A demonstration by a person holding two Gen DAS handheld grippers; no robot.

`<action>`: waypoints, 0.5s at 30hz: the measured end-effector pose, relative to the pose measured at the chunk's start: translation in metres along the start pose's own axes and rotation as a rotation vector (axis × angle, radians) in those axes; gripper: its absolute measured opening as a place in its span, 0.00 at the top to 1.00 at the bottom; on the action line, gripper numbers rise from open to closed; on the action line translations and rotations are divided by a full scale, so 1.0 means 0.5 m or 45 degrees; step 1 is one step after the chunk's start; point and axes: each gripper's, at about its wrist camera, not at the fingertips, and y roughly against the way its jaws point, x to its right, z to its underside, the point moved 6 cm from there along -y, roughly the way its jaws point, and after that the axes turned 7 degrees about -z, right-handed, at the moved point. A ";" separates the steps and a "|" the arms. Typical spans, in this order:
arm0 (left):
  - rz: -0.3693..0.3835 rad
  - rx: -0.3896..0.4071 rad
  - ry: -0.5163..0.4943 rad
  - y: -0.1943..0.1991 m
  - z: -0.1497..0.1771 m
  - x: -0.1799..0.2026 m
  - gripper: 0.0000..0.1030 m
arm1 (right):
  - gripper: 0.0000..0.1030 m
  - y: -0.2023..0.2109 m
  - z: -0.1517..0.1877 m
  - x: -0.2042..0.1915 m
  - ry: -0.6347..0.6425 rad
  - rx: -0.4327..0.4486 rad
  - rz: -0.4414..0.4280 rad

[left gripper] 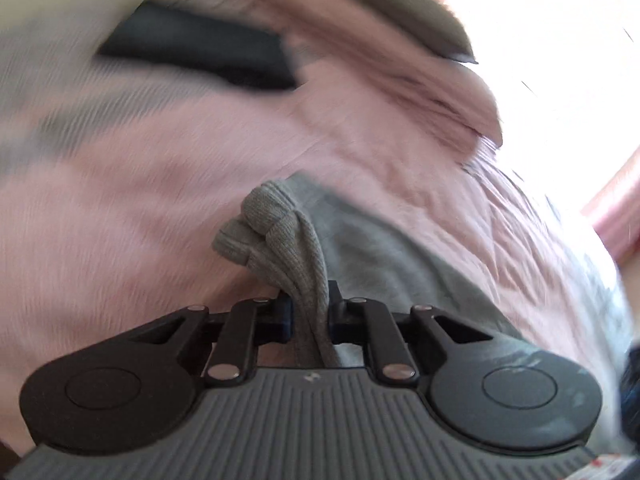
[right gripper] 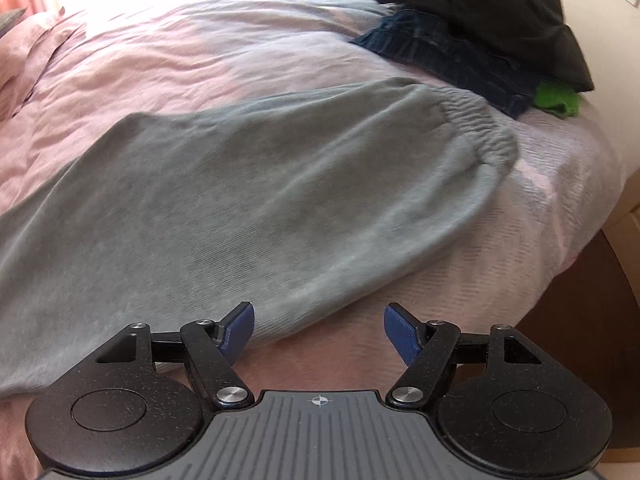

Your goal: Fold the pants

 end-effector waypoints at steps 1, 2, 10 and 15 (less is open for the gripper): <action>0.008 0.059 -0.112 0.021 -0.013 0.039 0.89 | 0.33 0.004 -0.004 0.015 -0.019 0.010 0.009; 0.031 0.117 -0.214 0.043 -0.024 0.083 0.89 | 0.33 0.007 -0.008 0.028 -0.036 0.019 0.020; 0.528 0.330 -0.762 0.195 0.067 0.474 0.89 | 0.33 0.038 -0.036 0.100 -0.118 0.134 0.019; 0.786 -0.041 -0.920 0.157 0.312 0.625 0.74 | 0.33 0.041 -0.041 0.105 -0.119 0.173 -0.046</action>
